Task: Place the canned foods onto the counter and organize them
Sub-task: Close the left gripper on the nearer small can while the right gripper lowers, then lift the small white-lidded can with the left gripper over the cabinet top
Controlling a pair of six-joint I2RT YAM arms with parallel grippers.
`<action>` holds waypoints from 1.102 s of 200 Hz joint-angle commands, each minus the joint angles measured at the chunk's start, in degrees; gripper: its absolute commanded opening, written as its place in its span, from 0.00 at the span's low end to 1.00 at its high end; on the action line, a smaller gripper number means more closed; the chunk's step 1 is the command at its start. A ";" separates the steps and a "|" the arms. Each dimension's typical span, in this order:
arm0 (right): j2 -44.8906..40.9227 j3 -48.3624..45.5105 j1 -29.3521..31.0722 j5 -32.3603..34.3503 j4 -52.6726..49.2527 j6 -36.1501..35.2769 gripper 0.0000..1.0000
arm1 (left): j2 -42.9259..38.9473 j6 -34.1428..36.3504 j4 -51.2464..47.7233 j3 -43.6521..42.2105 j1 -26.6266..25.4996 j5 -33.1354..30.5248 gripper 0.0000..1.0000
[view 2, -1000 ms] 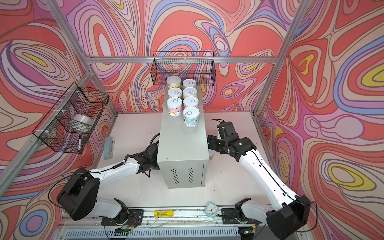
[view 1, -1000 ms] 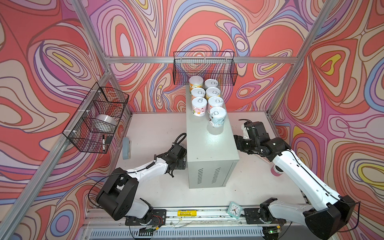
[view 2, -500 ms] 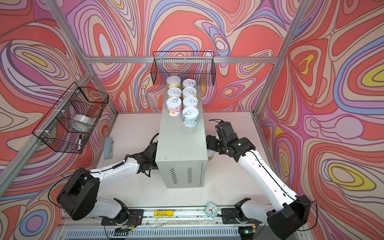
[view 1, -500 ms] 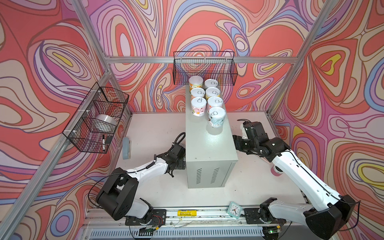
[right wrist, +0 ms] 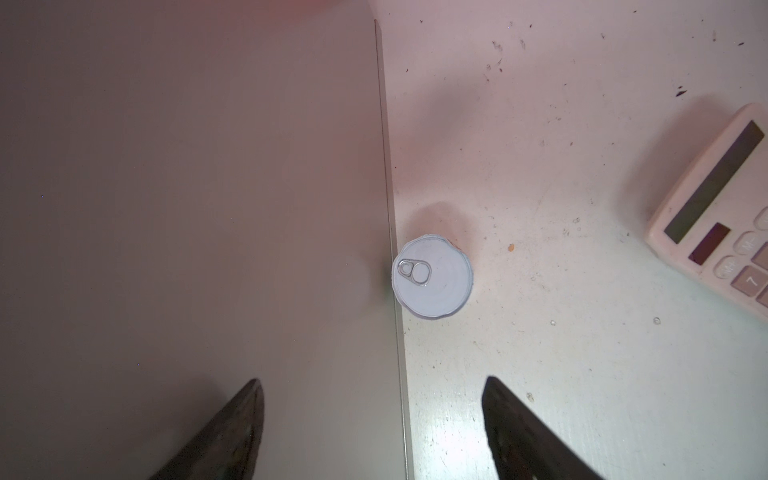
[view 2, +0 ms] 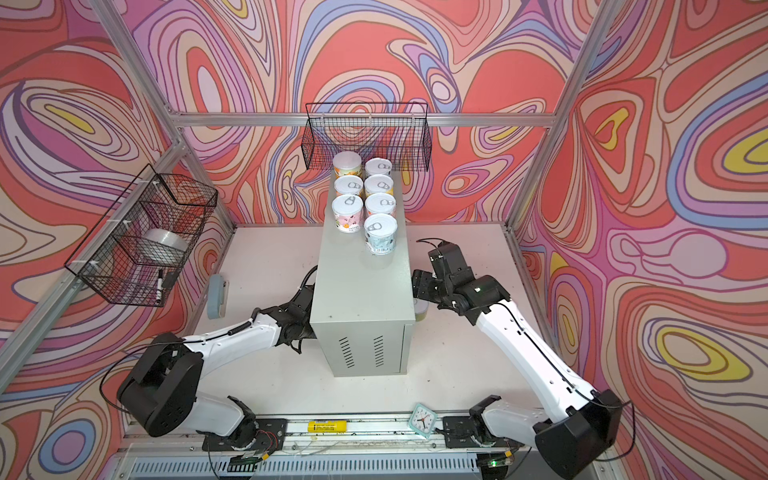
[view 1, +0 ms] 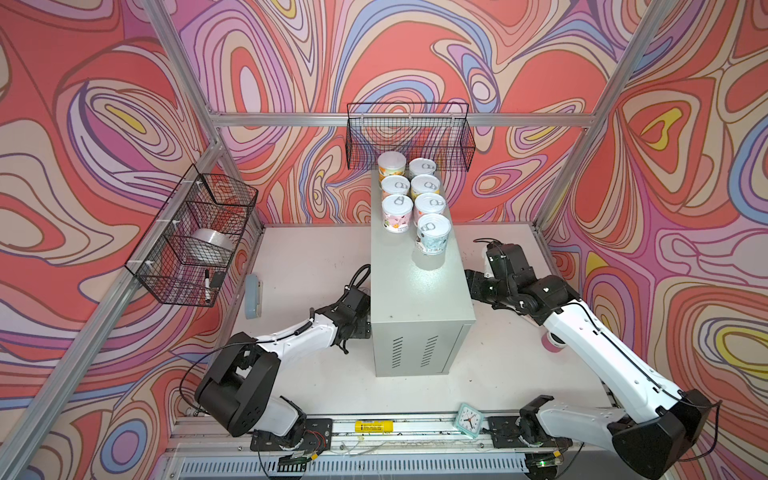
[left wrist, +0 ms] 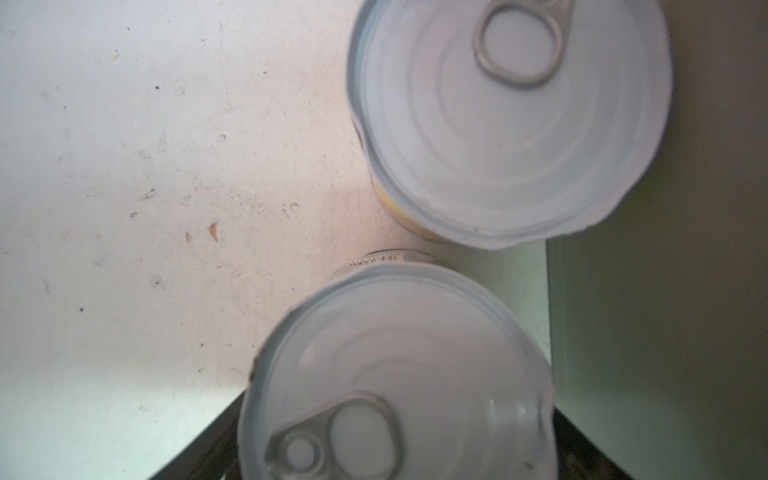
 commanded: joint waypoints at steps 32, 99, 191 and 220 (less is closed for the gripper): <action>-2.06 -0.21 0.92 2.02 1.82 -0.34 0.85 | 3.36 -0.81 3.82 0.11 -0.27 -3.34 0.78; -2.06 -1.33 0.96 1.36 2.43 0.40 0.85 | 3.16 -1.80 5.66 -1.56 -0.27 -5.80 0.48; -1.18 -0.79 0.94 0.92 2.70 0.44 0.85 | -9.24 -1.75 -7.18 0.01 -0.28 -5.16 0.24; -1.45 -0.15 0.93 1.83 1.67 0.10 0.85 | -13.55 -2.37 -15.89 3.46 -0.27 -4.89 0.12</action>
